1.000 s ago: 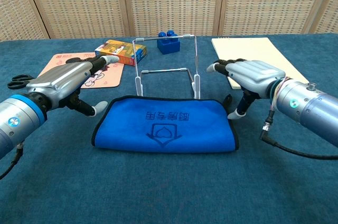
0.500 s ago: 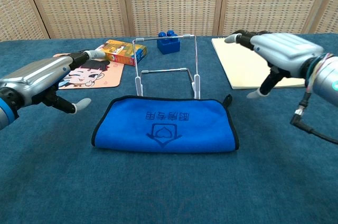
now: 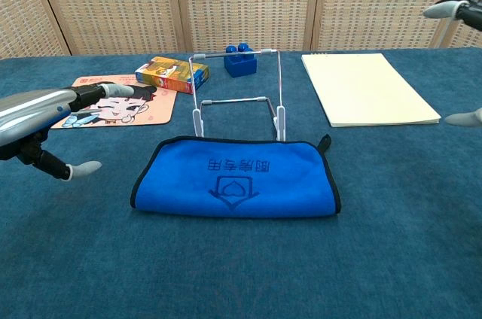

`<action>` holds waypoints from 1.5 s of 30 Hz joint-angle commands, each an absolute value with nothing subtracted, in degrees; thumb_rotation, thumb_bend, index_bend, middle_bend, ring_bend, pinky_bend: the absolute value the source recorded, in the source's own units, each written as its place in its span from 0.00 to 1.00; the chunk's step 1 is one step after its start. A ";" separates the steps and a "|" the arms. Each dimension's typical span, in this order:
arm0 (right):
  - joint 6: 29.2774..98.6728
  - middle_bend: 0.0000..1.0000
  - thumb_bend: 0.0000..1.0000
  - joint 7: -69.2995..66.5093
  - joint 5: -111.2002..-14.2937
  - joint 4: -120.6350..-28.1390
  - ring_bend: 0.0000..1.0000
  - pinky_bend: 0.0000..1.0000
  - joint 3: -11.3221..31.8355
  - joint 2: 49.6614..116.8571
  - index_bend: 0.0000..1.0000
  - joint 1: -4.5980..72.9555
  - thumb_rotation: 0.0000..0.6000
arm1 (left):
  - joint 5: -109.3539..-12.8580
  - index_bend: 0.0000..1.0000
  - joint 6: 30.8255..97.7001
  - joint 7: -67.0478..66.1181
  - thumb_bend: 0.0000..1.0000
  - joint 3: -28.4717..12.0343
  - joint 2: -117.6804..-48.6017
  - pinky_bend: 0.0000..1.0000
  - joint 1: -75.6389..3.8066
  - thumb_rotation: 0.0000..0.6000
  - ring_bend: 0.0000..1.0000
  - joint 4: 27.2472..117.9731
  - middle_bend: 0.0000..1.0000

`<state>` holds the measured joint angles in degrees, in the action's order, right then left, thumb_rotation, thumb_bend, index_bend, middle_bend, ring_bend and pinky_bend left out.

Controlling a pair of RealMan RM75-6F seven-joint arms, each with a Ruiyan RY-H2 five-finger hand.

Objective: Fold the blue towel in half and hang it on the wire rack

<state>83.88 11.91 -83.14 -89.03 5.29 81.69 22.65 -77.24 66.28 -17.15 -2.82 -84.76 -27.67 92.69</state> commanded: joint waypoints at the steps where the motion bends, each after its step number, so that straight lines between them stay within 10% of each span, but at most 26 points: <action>1: 89.00 0.00 0.00 10.73 -86.67 -91.08 0.00 0.00 2.74 79.97 0.00 18.56 1.00 | -78.87 0.01 66.37 -16.97 0.35 -1.31 -84.36 0.00 -27.04 1.00 0.00 93.58 0.00; 14: 98.63 0.00 0.00 9.13 -95.39 -93.97 0.00 0.00 -1.02 78.10 0.00 10.61 1.00 | -82.03 0.28 68.85 -19.26 0.34 1.55 -89.04 0.00 -24.46 1.00 0.00 91.43 0.00; 45: 94.99 0.00 0.00 7.23 -97.71 -93.81 0.00 0.00 0.49 78.48 0.00 9.42 1.00 | -80.51 0.29 62.92 -18.49 0.34 -1.29 -99.69 0.00 -27.98 1.00 0.00 76.51 0.00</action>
